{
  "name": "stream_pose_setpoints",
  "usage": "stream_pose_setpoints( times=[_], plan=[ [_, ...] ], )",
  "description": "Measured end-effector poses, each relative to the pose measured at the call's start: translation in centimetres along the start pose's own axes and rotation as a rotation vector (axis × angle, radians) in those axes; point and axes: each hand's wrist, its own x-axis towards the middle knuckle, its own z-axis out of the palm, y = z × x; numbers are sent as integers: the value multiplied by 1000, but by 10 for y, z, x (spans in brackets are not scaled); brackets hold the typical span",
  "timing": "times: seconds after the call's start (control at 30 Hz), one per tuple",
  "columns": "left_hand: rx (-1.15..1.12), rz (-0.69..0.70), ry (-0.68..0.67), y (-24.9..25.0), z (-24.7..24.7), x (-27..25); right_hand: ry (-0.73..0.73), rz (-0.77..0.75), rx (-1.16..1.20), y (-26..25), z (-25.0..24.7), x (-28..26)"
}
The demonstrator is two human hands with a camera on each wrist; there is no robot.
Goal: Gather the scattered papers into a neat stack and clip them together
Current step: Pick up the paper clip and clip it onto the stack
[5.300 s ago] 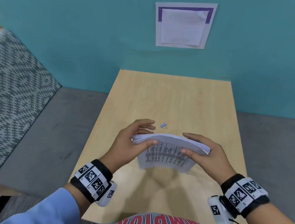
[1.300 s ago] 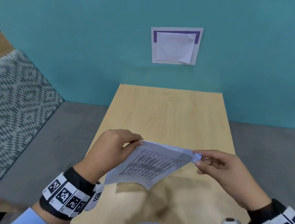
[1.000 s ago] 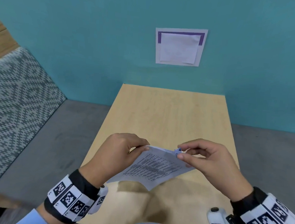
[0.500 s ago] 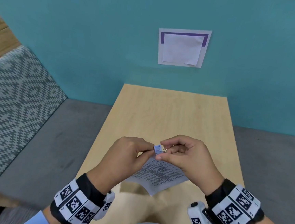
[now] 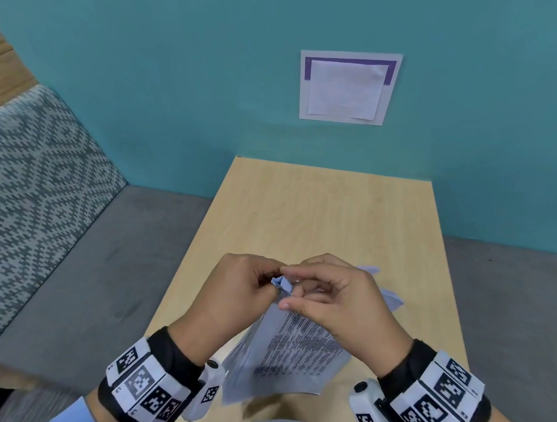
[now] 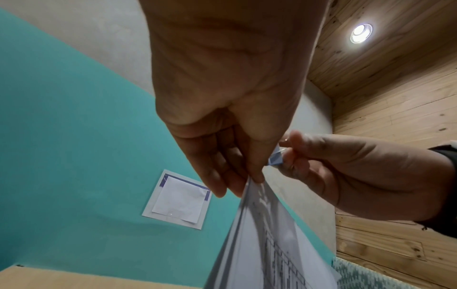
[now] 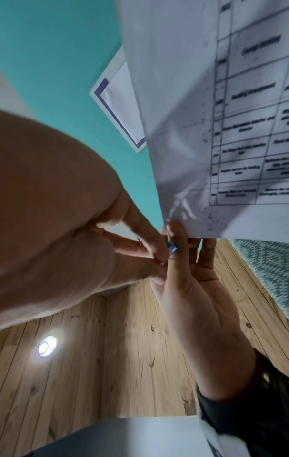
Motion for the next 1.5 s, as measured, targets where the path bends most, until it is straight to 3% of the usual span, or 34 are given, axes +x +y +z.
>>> stream_pose_setpoints(
  times=[0.2,0.37,0.6,0.87,1.13,1.5],
  plan=[
    [-51,16,48,1,1,3,86,130,130,-2,0,5],
    [-88,6,71,2,5,3,104,123,124,-1,-3,10],
    [-33,62,110,5,8,2,65,174,216,-3,-11,10],
    [47,100,128,6,10,-3,39,205,122,-12,-17,6],
    [63,145,76,9,5,-1,72,26,-14,-22,-25,1],
    [71,222,64,13,-8,-8,84,-140,-418,-47,-46,-9]
  ],
)
